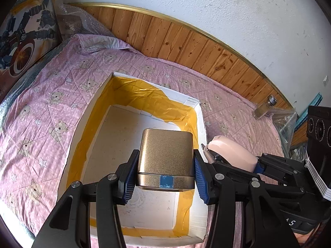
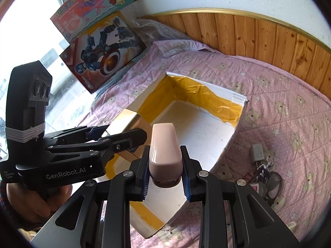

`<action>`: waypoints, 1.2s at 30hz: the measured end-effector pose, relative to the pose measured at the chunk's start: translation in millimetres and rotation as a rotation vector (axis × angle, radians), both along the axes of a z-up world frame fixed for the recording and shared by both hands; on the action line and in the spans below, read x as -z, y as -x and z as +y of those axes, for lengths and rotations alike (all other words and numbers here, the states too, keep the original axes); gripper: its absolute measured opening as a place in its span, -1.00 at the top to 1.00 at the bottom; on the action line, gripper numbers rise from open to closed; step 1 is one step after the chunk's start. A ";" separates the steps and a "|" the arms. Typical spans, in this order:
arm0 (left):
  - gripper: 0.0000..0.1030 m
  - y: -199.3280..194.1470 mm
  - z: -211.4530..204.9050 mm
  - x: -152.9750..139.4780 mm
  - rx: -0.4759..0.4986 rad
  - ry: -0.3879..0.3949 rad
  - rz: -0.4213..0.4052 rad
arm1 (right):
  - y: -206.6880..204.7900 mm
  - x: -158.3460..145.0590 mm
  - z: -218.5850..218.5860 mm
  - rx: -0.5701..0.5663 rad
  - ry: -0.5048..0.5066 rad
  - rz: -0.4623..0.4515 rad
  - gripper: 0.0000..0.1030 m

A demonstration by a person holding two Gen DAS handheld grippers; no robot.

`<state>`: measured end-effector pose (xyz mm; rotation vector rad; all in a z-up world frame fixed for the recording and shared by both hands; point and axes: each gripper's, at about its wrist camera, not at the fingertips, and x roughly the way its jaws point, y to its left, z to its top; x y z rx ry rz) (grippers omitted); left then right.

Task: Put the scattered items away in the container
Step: 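Carry the gold box and pink stapler with both tools over the white box, then open both tools to drop the gold box and stapler inside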

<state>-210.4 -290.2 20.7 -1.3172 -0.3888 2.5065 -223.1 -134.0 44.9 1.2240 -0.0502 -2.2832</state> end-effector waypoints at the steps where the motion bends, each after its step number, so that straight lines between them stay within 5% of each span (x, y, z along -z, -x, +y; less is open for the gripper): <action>1: 0.02 3.3 -1.2 0.3 -0.003 0.002 -0.004 | 4.5 -0.3 -1.3 -0.005 -0.002 -0.003 0.47; 17: 0.02 60.6 -8.9 23.5 -0.021 0.029 -0.142 | 70.4 13.2 -14.4 -0.044 -0.063 -0.090 0.46; 36: 0.02 125.9 -11.9 85.5 -0.085 0.051 -0.314 | 142.7 66.6 -26.1 -0.089 -0.212 -0.254 0.46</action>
